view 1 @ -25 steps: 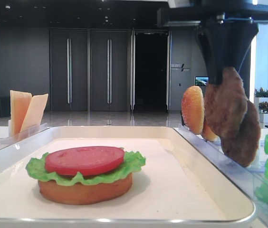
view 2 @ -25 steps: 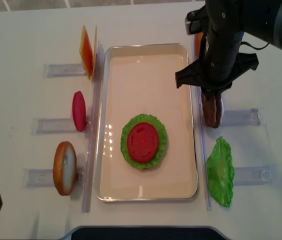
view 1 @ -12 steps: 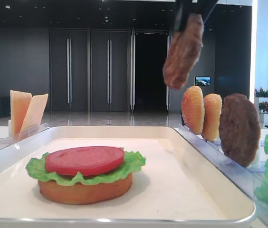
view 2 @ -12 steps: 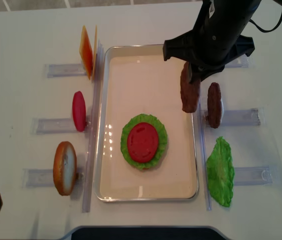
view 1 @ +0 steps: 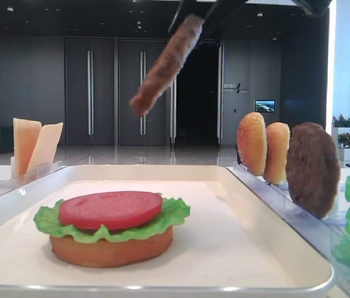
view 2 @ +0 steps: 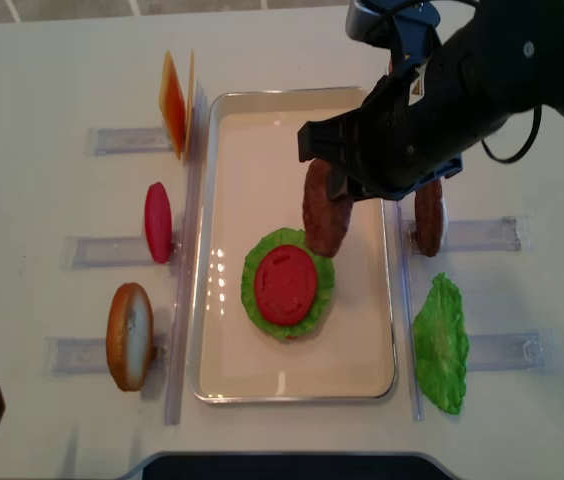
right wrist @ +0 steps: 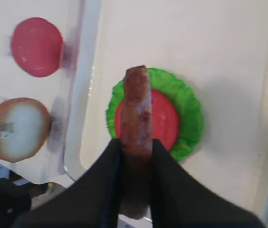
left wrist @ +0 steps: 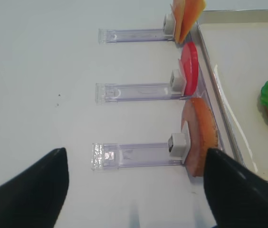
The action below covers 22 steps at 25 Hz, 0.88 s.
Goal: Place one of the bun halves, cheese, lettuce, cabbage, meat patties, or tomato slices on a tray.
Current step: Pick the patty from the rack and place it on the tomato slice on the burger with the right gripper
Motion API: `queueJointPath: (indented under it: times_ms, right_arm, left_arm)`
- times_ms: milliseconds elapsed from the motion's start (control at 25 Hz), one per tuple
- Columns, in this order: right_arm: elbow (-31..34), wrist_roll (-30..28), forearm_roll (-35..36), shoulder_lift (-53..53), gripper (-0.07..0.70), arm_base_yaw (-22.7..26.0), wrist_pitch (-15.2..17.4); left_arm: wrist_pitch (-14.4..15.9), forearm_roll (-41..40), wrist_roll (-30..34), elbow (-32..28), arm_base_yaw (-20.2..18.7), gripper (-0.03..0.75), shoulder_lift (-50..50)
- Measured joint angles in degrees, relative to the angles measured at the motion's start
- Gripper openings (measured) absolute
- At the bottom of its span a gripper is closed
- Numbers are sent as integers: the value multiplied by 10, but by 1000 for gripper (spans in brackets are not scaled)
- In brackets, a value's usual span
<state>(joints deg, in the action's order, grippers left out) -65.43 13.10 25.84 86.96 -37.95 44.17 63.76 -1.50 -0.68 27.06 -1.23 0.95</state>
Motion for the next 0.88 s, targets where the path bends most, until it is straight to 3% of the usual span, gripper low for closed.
queueJointPath:
  times_ms: [200,400,480,720,880]
  right_arm:
    - [57,-102,141,-21,134,-6,-57]
    - [83,-123,176,-21,134,-48,-135]
    - [89,-123,179,-21,134,-58,-152]
    - [90,-122,177,-20,134,-60,-161]
    - [90,-142,184,2,134,-60,-149]
  left_arm:
    - [0,0,0,0,0,692,0]
    - [0,-1,0,0,0,692,0]
    - [0,-1,0,0,0,692,0]
    - [0,-1,0,0,0,692,0]
    - [0,-1,0,0,0,692,0]
